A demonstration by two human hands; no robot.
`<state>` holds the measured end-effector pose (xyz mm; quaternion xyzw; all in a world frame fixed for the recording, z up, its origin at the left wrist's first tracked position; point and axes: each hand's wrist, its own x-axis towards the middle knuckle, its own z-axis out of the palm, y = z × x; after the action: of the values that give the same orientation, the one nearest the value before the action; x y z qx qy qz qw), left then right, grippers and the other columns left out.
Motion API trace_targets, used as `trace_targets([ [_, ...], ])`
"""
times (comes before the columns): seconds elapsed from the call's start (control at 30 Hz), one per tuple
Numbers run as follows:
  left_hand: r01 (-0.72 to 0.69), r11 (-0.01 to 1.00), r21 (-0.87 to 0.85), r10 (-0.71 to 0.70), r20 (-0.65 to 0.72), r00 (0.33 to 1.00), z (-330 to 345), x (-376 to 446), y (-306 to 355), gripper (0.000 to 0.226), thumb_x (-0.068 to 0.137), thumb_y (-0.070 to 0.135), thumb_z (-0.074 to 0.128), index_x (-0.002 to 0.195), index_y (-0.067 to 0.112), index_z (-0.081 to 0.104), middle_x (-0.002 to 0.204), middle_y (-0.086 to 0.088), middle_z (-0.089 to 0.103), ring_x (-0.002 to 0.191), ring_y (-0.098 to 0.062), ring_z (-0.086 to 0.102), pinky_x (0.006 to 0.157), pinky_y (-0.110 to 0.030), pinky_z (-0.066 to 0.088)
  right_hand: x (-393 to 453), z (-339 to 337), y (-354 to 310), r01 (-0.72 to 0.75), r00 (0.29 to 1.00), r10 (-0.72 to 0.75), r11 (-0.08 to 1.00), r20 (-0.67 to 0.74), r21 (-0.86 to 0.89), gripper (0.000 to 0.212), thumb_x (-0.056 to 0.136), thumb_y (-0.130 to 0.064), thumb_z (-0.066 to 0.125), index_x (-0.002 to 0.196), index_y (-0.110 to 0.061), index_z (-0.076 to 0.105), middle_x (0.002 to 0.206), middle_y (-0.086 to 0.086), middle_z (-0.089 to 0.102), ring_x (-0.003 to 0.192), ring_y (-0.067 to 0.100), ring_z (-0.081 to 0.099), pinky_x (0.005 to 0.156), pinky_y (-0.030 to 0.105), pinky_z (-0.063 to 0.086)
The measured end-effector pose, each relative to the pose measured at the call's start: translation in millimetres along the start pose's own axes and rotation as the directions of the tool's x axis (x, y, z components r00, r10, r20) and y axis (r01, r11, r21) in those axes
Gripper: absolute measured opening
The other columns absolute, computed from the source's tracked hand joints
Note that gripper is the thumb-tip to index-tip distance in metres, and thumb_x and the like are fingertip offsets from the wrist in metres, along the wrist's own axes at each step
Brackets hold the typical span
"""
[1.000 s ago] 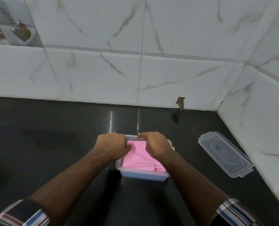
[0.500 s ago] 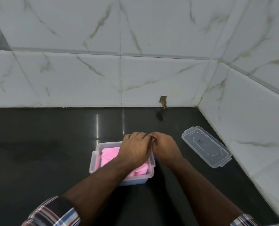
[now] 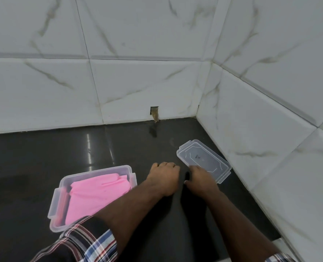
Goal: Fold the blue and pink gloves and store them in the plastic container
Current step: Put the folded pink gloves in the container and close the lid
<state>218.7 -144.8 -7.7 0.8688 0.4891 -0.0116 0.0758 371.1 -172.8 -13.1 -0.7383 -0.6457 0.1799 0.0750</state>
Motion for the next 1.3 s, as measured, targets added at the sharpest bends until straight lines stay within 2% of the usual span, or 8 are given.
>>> trace_targets([
  [0.17,0.101,0.992,-0.07,-0.1,0.023,0.995,-14,7,-6,0.036,0.093,0.034,0.048,0.125,0.018,0.053,0.134,-0.005,0.056,0.124,-0.029,0.053,0.101,-0.045,0.039,-5,13,-15,0.158,0.987,-0.157,0.987,-0.031,0.034,0.015,0.079,-0.02,0.056,0.092,-0.018,0.064,0.093,0.0,0.066,0.087,0.019,0.063,0.076,0.032,0.052],
  [0.37,0.269,0.958,-0.102,-0.268,0.026,0.963,-31,10,-31,0.038,0.092,0.027,0.049,0.126,0.012,0.052,0.129,-0.012,0.057,0.116,-0.035,0.058,0.095,-0.045,0.045,-9,22,-29,0.22,0.971,-0.232,0.963,0.064,0.157,0.036,0.087,-0.029,0.058,0.121,-0.025,0.065,0.118,-0.004,0.068,0.107,0.017,0.062,0.095,0.03,0.048],
  [0.57,0.433,0.883,-0.182,-0.419,0.11,0.901,-49,8,-58,0.033,0.092,0.016,0.046,0.122,0.007,0.057,0.126,-0.015,0.062,0.113,-0.033,0.061,0.094,-0.043,0.051,-2,11,-14,0.022,0.968,0.053,0.956,-0.246,0.292,0.042,0.081,-0.015,0.064,0.122,-0.009,0.065,0.124,0.009,0.065,0.115,0.026,0.058,0.105,0.034,0.04],
  [0.7,0.431,0.878,-0.21,-0.395,0.194,0.898,-47,9,-70,0.032,0.09,0.014,0.048,0.118,0.002,0.06,0.125,-0.017,0.065,0.112,-0.033,0.063,0.089,-0.037,0.05,0,8,-4,-0.16,0.956,0.245,0.897,-0.162,0.413,0.043,0.077,-0.017,0.066,0.119,-0.007,0.063,0.113,0.014,0.065,0.104,0.03,0.061,0.096,0.04,0.048],
  [0.87,0.43,0.845,-0.319,-0.353,0.27,0.896,-46,14,-74,0.034,0.095,0.014,0.051,0.125,-0.001,0.06,0.125,-0.017,0.064,0.113,-0.032,0.062,0.091,-0.034,0.049,1,7,-8,-0.265,0.91,0.41,0.691,-0.063,0.673,0.037,0.075,-0.013,0.069,0.111,-0.012,0.063,0.098,0.003,0.068,0.084,0.019,0.063,0.071,0.027,0.044],
  [1.07,0.49,0.717,-0.495,-0.36,0.339,0.869,-55,14,-93,0.034,0.098,0.02,0.058,0.123,-0.003,0.061,0.114,-0.022,0.065,0.073,-0.022,0.057,0.066,-0.031,0.048,6,9,-11,-0.223,0.895,0.443,0.536,-0.047,0.814,0.06,0.075,0.01,0.061,0.133,-0.005,0.052,0.104,0.002,0.066,0.091,0.019,0.065,0.075,0.032,0.054],
  [1.17,0.487,0.648,-0.586,-0.392,0.291,0.873,-57,9,-105,0.033,0.098,0.022,0.057,0.12,-0.003,0.061,0.114,-0.022,0.067,0.075,-0.023,0.06,0.063,-0.031,0.049,12,5,-17,-0.144,0.902,0.418,0.521,-0.105,0.841,0.064,0.072,0.015,0.058,0.13,-0.01,0.056,0.108,0.0,0.072,0.094,0.018,0.07,0.083,0.041,0.059],
  [1.3,0.455,0.404,-0.793,-0.49,0.233,0.84,-63,-7,-123,0.043,0.103,0.041,0.047,0.118,0.003,0.062,0.087,-0.014,0.064,0.074,-0.024,0.063,0.067,-0.033,0.054,22,-1,-35,-0.075,0.905,0.391,0.53,-0.165,0.845,0.039,0.078,0.001,0.071,0.11,-0.021,0.07,0.091,-0.004,0.076,0.083,0.014,0.073,0.076,0.041,0.062],
])
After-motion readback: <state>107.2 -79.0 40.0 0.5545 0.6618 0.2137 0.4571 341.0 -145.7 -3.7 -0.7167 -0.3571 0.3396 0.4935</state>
